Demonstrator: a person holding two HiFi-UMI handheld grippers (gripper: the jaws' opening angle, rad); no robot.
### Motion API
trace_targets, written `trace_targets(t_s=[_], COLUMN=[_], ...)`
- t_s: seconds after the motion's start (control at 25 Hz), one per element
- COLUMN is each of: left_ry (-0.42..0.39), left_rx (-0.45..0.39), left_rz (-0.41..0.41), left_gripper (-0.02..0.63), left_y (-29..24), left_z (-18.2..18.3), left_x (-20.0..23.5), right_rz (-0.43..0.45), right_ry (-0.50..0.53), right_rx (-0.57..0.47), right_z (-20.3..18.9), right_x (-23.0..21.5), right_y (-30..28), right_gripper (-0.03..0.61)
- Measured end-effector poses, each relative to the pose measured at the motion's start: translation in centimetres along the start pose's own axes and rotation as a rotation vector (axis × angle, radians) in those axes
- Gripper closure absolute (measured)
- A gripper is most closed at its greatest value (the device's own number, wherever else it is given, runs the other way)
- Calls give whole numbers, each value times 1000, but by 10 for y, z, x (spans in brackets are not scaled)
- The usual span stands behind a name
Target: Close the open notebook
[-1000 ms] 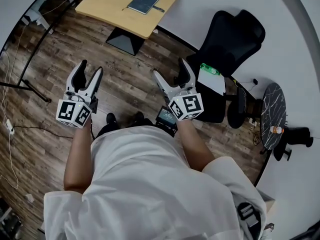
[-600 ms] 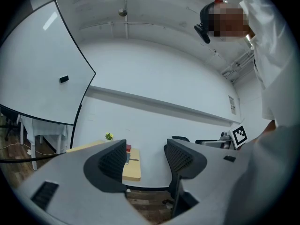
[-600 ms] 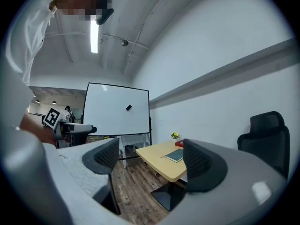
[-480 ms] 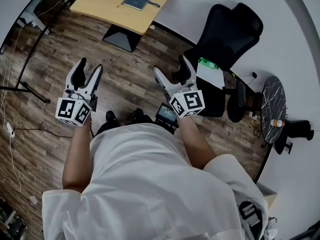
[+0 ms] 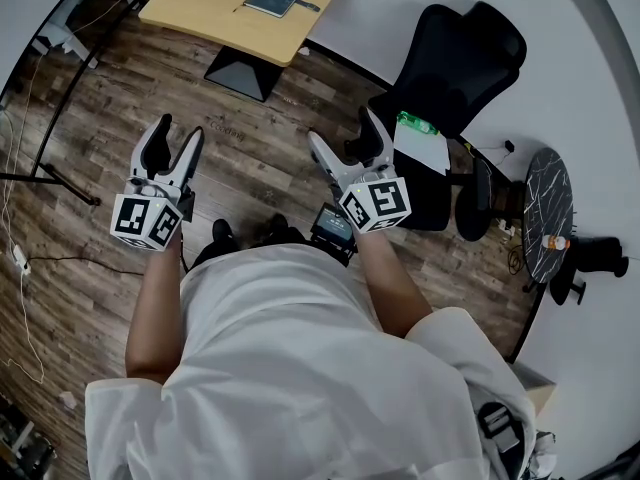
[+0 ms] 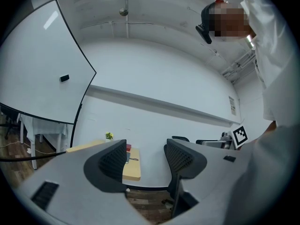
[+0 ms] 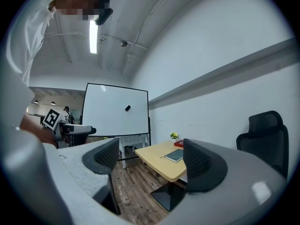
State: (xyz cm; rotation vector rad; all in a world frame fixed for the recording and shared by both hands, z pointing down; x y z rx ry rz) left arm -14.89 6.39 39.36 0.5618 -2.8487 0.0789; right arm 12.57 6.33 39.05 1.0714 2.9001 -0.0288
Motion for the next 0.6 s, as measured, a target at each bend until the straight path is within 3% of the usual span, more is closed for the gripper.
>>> trace_targets(t_s=[0.6], left_ry=[17], left_rx=[10], left_rz=[-12], left_gripper=[343], left_y=[3], left_z=[-7], left_x=[6], right_rz=[-17], right_ry=[-1], right_rx=[3], right_z=[-3], right_x=[3], right_y=[0], right_gripper=[144])
Point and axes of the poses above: the fingertips, and each gripper's own axes: y backward along the fingers, x to its left, z out of its top, the point moved 2 cm from there along y, backward along the fingers, and after that the axes turned 11 degrees about z, right-handed, at the moved point
